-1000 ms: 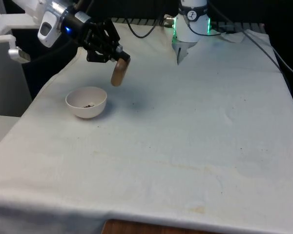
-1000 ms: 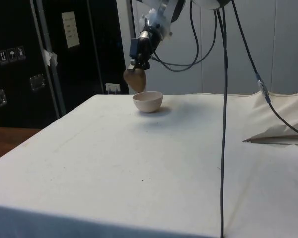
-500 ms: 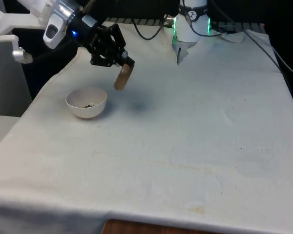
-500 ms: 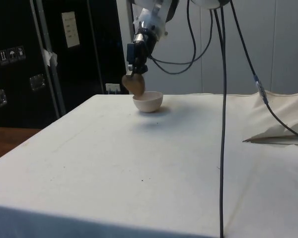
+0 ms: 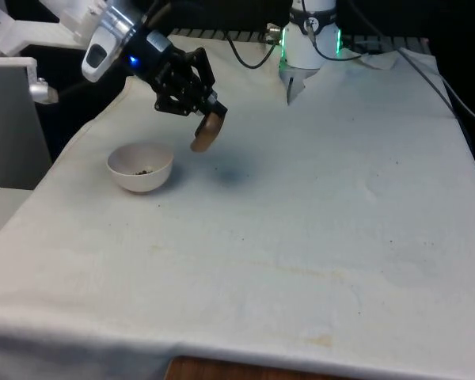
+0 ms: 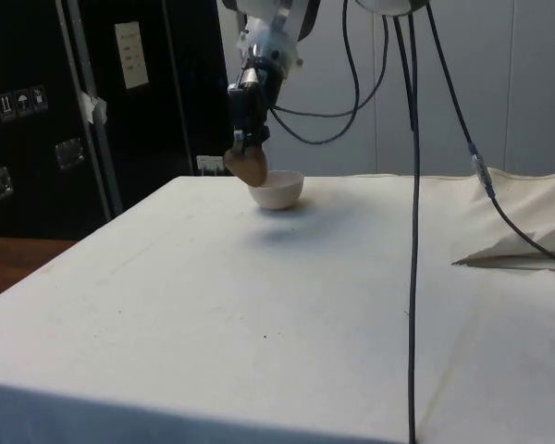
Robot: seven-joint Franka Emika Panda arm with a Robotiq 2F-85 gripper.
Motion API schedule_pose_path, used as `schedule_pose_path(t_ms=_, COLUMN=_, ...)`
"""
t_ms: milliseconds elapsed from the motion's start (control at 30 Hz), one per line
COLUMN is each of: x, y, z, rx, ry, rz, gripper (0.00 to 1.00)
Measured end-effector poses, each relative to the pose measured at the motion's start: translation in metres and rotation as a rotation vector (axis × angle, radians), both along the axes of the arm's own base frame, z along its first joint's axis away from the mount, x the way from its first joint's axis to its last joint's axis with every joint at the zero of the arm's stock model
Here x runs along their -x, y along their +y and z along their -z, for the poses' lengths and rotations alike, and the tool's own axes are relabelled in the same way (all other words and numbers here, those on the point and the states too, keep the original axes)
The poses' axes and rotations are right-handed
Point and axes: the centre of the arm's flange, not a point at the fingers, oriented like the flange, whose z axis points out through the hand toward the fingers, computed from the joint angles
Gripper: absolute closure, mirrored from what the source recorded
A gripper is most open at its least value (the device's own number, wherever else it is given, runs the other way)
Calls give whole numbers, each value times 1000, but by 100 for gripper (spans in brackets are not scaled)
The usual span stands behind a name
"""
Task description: Pour the coffee beans from the cup into the bowl.
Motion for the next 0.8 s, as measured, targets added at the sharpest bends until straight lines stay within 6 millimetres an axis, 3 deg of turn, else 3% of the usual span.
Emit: schedule_pose_path(t_ms=800, x=-16, y=32, z=4, rx=112, ry=17, rz=-57, gripper=99)
